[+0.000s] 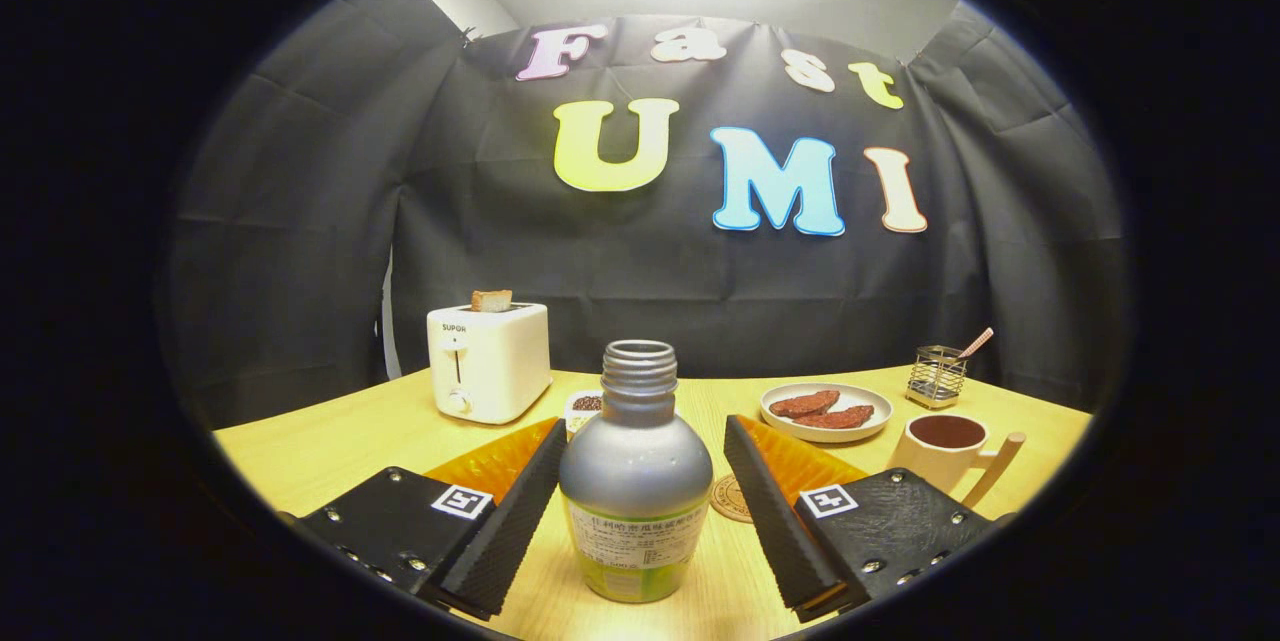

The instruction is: Take the bottle from table, then pour the juice into the cup, finally place the bottle on the coaster

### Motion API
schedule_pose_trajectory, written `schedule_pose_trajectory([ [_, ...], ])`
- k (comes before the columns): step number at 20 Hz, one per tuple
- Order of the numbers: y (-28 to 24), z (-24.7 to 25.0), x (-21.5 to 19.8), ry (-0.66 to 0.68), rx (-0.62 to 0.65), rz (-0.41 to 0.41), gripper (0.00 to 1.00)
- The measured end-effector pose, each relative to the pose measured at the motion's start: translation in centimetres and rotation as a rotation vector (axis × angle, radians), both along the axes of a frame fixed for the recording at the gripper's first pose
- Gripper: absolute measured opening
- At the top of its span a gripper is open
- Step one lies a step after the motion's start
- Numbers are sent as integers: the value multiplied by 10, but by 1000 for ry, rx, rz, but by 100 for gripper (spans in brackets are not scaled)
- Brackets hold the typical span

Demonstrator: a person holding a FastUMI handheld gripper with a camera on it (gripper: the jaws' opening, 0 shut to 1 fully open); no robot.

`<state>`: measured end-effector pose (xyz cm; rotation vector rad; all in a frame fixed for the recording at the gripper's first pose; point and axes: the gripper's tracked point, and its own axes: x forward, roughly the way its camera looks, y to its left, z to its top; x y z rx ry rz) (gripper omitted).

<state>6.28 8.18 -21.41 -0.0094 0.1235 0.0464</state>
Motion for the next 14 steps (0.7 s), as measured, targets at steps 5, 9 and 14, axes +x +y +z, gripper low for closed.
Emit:
schedule_pose_trajectory([
  [5,7,-25,3,43,18,23,91],
  [9,-1,-25,4,61,27,-27,80],
  [14,-13,-7,6,45,138,-58,78],
])
